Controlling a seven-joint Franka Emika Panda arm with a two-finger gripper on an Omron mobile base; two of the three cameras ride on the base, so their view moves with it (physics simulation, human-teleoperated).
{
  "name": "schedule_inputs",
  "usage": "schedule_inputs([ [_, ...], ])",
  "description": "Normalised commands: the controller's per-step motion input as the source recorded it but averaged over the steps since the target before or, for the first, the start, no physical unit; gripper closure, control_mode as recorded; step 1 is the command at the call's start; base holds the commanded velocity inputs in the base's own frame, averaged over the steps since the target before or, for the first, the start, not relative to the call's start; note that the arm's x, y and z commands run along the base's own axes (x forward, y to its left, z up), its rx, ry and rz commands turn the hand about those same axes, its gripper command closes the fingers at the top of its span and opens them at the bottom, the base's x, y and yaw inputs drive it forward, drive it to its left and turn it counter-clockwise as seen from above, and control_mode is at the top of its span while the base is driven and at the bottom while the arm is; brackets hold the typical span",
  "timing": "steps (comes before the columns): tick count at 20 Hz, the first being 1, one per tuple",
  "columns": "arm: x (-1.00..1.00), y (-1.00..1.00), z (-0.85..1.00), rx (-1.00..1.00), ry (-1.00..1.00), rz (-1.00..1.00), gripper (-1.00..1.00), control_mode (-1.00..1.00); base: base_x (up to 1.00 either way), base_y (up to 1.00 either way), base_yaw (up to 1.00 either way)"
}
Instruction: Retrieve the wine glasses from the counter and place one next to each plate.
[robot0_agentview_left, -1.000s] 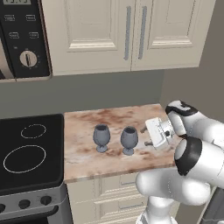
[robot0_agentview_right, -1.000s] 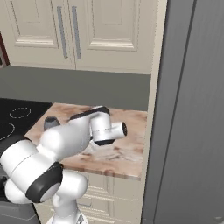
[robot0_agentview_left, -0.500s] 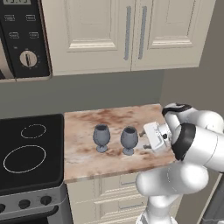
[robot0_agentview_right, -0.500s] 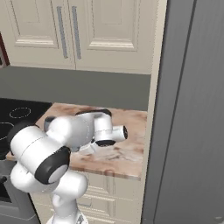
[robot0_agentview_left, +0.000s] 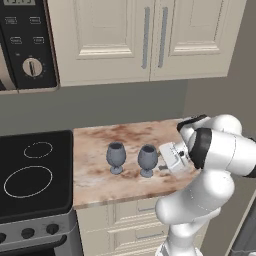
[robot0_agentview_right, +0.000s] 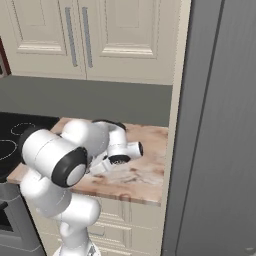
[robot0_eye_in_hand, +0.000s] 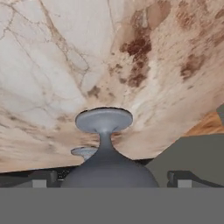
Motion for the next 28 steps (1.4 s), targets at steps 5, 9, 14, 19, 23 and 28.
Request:
schedule_inputs([
  [5, 0.00, 0.03, -0.07, 0.00, 0.00, 0.00, -1.00, -1.00, 0.00, 0.00, 0.00],
  [9, 0.00, 0.22, -0.11, 0.00, 0.00, 0.00, -1.00, -1.00, 0.00, 0.00, 0.00],
  [14, 0.00, 0.21, -0.27, 0.00, 0.00, 0.00, -1.00, -1.00, 0.00, 0.00, 0.00],
  [19, 0.00, 0.19, -0.22, 0.00, 0.00, 0.00, -1.00, -1.00, 0.00, 0.00, 0.00],
  [23, 0.00, 0.25, -0.08, 0.00, 0.00, 0.00, -1.00, -1.00, 0.00, 0.00, 0.00],
  [28, 0.00, 0.21, -0.04, 0.00, 0.00, 0.00, -1.00, -1.00, 0.00, 0.00, 0.00],
])
